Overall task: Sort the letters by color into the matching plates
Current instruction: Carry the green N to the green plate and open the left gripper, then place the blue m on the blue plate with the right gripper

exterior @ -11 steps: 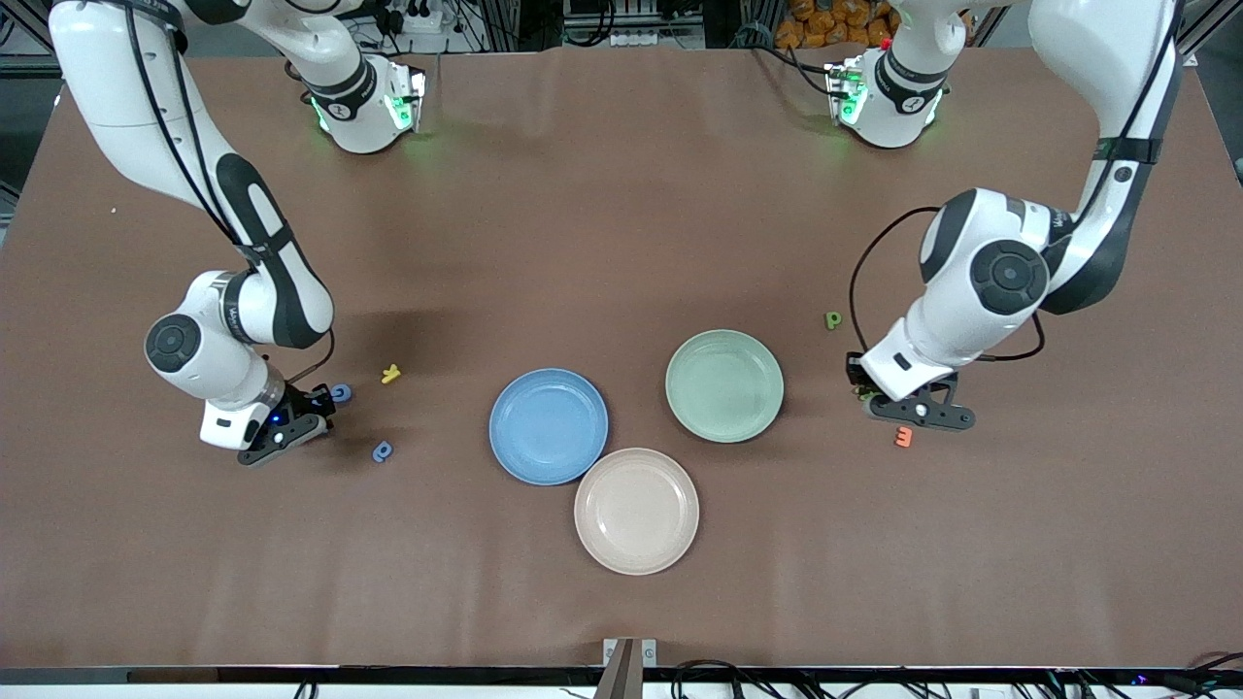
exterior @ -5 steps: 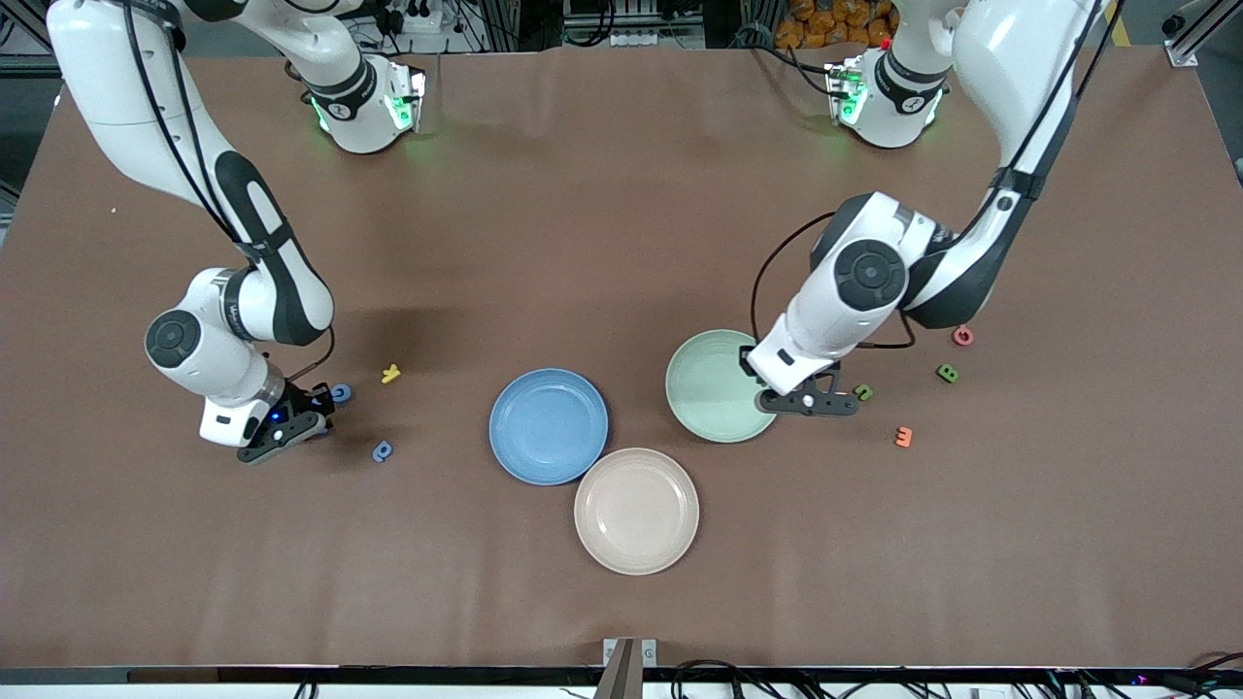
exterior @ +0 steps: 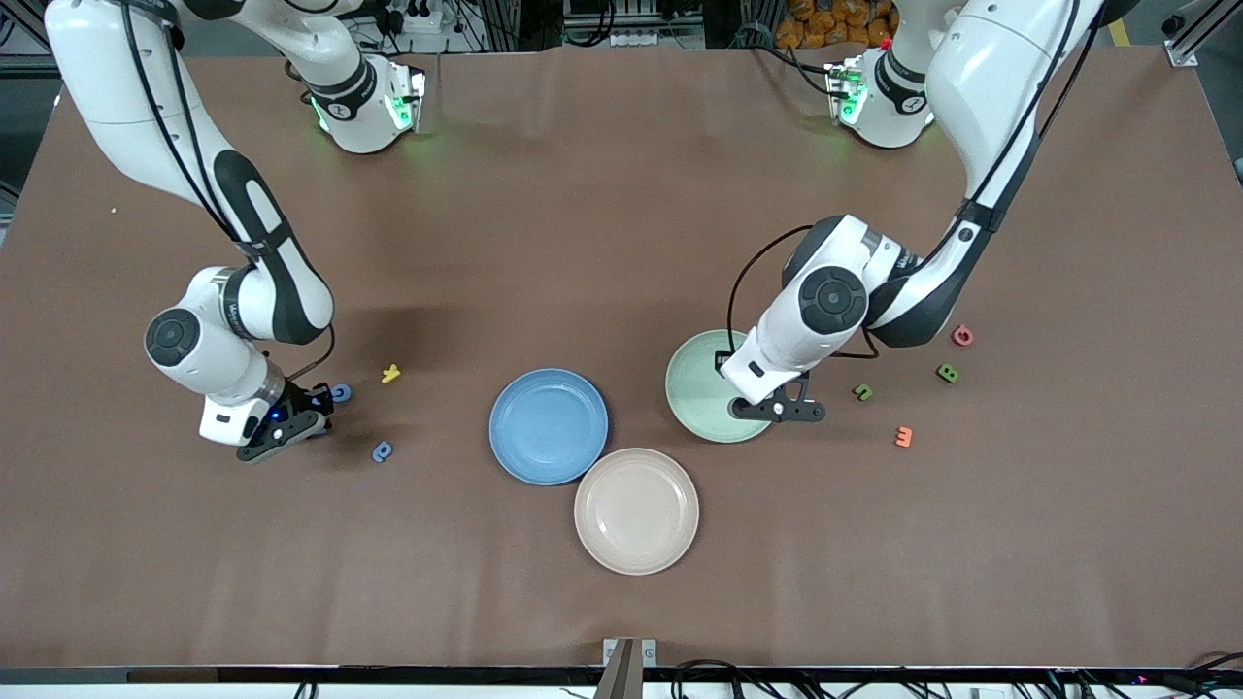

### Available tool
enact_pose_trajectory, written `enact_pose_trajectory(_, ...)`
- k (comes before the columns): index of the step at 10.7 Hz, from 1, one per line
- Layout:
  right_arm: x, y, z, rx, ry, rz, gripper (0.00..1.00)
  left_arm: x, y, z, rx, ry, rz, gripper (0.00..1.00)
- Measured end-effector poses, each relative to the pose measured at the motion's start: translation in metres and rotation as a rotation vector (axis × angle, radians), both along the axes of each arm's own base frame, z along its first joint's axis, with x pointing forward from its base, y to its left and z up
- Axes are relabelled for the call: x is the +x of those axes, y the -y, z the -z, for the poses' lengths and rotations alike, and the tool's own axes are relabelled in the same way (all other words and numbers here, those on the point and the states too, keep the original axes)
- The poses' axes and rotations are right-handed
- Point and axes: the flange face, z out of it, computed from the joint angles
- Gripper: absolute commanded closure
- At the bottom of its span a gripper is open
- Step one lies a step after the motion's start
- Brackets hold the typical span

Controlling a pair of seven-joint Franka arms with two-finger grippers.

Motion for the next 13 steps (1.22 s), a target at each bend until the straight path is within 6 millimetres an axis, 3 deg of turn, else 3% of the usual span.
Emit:
enact_pose_trajectory(1,0.0,0.0,0.0,0.001,0.001,0.0,0.72,0.002,0.0,0.004,-0.002,-0.005,-0.003,0.0)
enact_pose_trajectory(5,-0.003,-0.002,0.0,0.003,0.012,0.001,0.84,0.007,-0.001,0.01,-0.006,-0.011,-0.014,0.0)
enact_pose_trajectory(8,-0.003,-0.002,0.0,0.004,0.012,0.004,0.86,0.015,-0.005,0.0,-0.012,0.006,-0.039,0.0)
enact_pose_trajectory(11,0.0,0.007,-0.006,0.005,-0.011,0.017,0.85,0.027,-0.038,-0.02,0.04,0.004,-0.07,0.0)
enact_pose_trajectory(13,0.011,0.007,-0.03,0.02,-0.038,0.061,0.85,0.033,-0.061,-0.035,0.077,0.007,-0.051,0.0)
